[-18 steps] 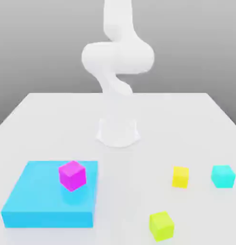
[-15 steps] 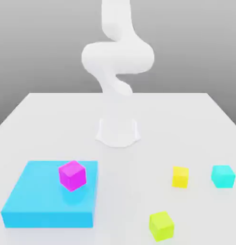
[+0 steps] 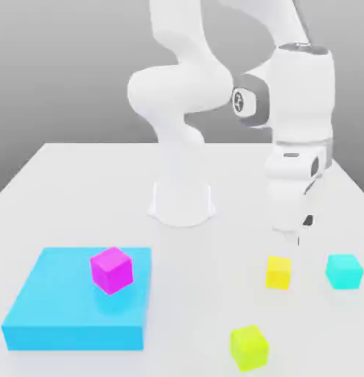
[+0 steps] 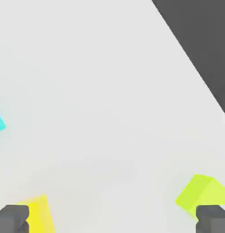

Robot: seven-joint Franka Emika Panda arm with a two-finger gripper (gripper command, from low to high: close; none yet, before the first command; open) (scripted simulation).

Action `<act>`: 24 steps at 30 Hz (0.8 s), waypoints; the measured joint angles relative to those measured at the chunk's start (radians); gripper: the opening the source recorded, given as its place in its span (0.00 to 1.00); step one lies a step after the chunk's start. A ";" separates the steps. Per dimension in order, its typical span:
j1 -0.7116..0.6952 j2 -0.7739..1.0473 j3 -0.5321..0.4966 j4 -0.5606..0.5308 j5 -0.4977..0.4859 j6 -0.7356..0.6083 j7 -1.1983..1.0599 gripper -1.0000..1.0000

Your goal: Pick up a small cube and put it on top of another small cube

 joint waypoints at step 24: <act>0.068 0.068 -0.044 -0.020 -0.027 0.045 -0.014 0.00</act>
